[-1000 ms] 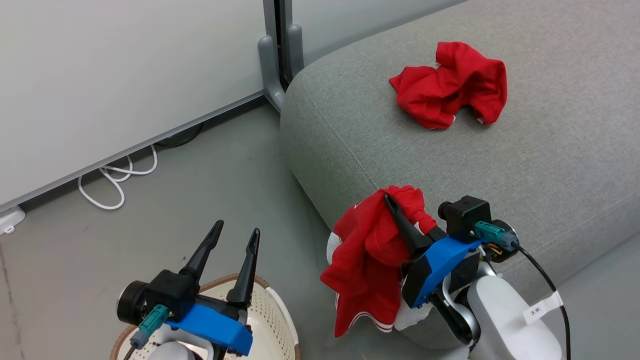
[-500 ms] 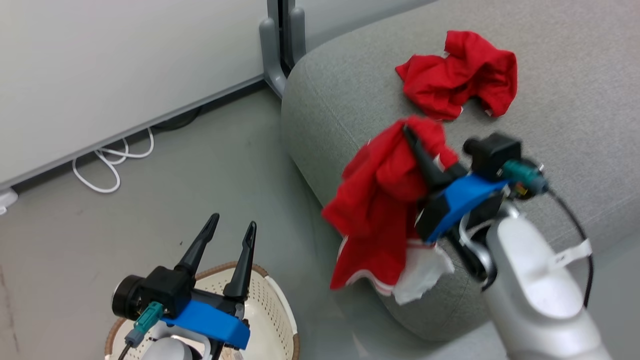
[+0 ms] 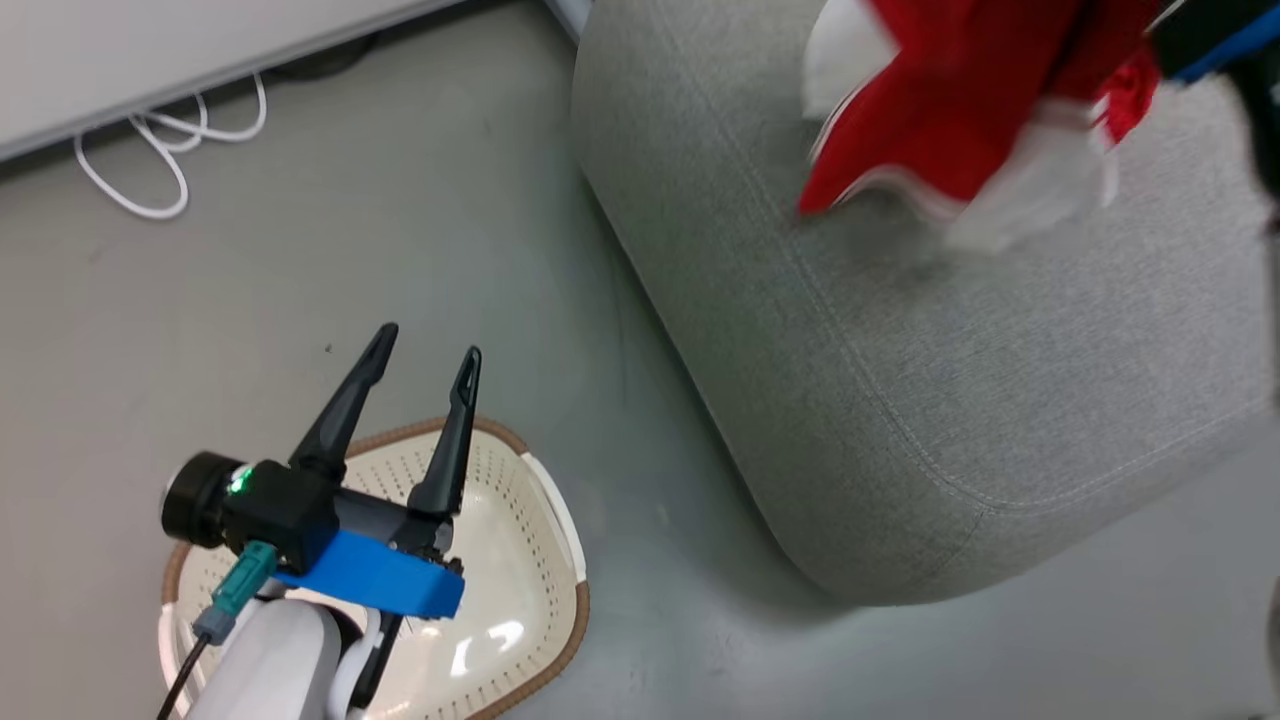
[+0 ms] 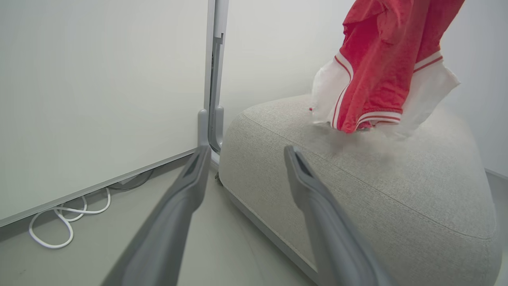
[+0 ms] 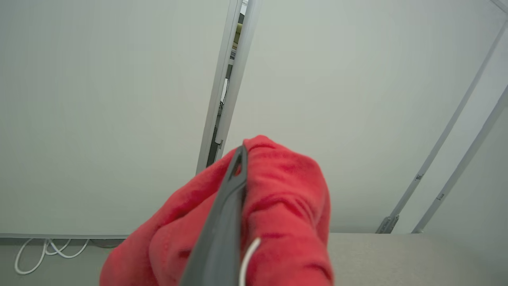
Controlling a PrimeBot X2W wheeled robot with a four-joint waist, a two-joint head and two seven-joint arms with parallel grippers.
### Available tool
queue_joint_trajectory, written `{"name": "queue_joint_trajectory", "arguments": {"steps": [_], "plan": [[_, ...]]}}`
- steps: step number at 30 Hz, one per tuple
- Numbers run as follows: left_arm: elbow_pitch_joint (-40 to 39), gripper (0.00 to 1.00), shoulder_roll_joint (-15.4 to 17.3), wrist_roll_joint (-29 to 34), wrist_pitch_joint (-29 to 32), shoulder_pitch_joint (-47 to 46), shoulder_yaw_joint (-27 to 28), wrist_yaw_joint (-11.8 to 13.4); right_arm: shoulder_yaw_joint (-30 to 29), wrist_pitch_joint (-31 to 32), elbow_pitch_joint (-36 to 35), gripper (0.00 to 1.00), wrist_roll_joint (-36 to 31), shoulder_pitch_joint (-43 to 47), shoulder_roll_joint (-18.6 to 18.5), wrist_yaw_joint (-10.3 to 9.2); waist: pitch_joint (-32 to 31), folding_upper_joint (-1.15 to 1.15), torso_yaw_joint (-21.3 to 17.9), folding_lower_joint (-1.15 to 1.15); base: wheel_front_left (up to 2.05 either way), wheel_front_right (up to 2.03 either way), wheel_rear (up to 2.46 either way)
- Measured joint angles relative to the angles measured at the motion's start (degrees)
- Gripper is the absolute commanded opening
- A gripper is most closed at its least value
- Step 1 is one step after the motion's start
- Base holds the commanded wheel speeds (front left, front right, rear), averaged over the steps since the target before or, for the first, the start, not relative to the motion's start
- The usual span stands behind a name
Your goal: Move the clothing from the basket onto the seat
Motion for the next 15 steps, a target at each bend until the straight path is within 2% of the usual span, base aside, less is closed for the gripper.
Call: {"name": "queue_joint_trajectory", "arguments": {"steps": [8,15], "plan": [[-3.87,1.0,2.54,1.56,0.48,-4.36,-0.26,0.0,-6.99,-0.49,0.88,0.0,-1.4,-8.36,-6.16,0.0,7.85,0.0,1.07,0.0,0.0,0.0,0.0],[-7.91,1.0,4.54,2.54,1.97,-7.47,-0.35,0.01,-12.26,-3.39,6.94,0.0,-3.36,-7.7,-6.58,0.0,14.43,0.0,2.34,0.0,0.0,0.0,0.0]]}}
